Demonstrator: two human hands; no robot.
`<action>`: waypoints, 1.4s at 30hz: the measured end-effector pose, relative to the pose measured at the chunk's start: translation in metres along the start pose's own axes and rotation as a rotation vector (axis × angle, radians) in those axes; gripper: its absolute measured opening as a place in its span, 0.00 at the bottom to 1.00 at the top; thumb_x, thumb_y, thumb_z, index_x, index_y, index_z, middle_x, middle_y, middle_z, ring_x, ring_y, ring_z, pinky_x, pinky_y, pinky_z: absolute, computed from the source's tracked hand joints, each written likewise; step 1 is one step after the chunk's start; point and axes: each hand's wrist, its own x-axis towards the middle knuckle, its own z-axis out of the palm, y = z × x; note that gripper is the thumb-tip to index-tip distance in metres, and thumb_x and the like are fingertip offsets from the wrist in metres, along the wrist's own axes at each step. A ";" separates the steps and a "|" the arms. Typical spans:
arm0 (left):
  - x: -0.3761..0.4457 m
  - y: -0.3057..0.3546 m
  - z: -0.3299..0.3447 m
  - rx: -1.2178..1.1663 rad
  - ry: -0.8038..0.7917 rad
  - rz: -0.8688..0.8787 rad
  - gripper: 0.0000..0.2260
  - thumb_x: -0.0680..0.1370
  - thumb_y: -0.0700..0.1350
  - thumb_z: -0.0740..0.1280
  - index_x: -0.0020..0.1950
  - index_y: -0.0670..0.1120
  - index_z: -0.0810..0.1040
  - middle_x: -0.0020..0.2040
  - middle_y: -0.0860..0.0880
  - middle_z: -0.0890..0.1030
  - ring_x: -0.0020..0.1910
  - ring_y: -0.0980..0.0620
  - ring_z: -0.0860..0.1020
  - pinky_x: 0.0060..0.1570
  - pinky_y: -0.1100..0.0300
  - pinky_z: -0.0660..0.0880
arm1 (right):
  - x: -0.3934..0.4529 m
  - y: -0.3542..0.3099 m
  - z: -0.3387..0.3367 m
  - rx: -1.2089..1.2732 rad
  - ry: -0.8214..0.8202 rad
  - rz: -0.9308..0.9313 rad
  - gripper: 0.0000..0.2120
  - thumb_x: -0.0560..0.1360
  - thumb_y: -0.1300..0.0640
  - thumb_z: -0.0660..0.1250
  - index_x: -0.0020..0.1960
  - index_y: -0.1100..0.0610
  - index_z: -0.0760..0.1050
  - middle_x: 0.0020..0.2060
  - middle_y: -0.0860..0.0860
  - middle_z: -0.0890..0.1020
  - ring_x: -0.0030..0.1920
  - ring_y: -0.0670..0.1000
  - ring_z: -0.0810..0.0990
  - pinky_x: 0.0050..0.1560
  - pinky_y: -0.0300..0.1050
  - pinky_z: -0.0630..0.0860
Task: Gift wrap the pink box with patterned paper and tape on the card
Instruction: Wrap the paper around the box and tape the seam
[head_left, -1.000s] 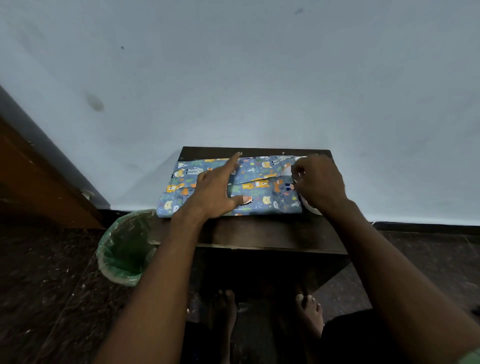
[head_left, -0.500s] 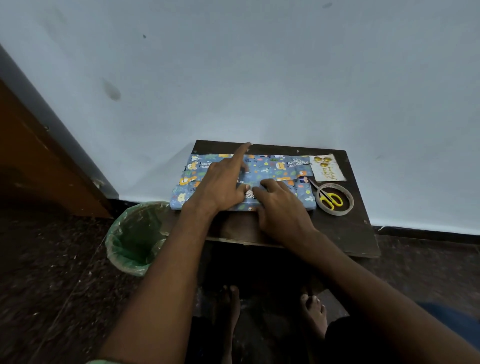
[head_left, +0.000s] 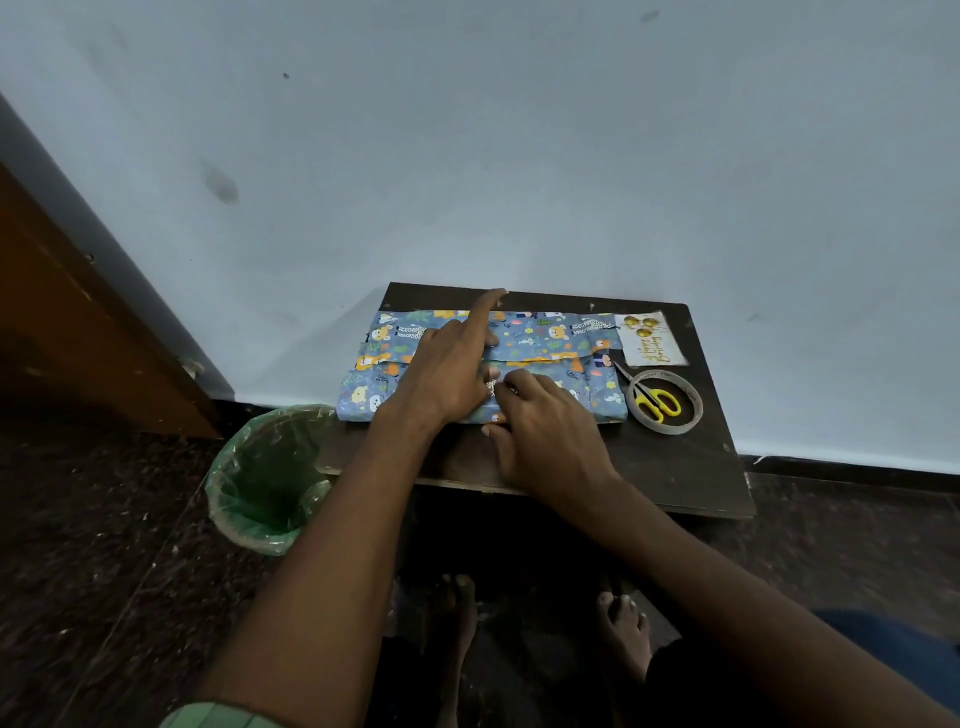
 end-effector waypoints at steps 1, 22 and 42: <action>0.000 0.002 0.000 0.007 0.016 0.002 0.43 0.78 0.36 0.73 0.86 0.54 0.53 0.61 0.51 0.81 0.62 0.48 0.78 0.70 0.47 0.70 | 0.000 -0.002 0.001 -0.009 -0.007 0.004 0.19 0.72 0.48 0.75 0.57 0.59 0.80 0.54 0.54 0.80 0.54 0.57 0.80 0.49 0.51 0.79; 0.005 0.014 -0.005 0.070 0.221 0.048 0.44 0.74 0.31 0.65 0.85 0.56 0.51 0.47 0.47 0.79 0.46 0.45 0.80 0.43 0.45 0.79 | 0.003 -0.009 0.020 -0.309 0.032 -0.107 0.20 0.76 0.61 0.55 0.64 0.59 0.76 0.67 0.62 0.77 0.64 0.63 0.77 0.54 0.57 0.72; -0.001 0.027 -0.010 -0.052 0.231 0.079 0.38 0.75 0.34 0.62 0.83 0.55 0.58 0.50 0.50 0.77 0.50 0.50 0.79 0.47 0.53 0.75 | 0.032 0.006 0.012 -0.059 -0.131 -0.029 0.41 0.70 0.28 0.61 0.72 0.57 0.73 0.69 0.56 0.74 0.68 0.59 0.71 0.63 0.59 0.65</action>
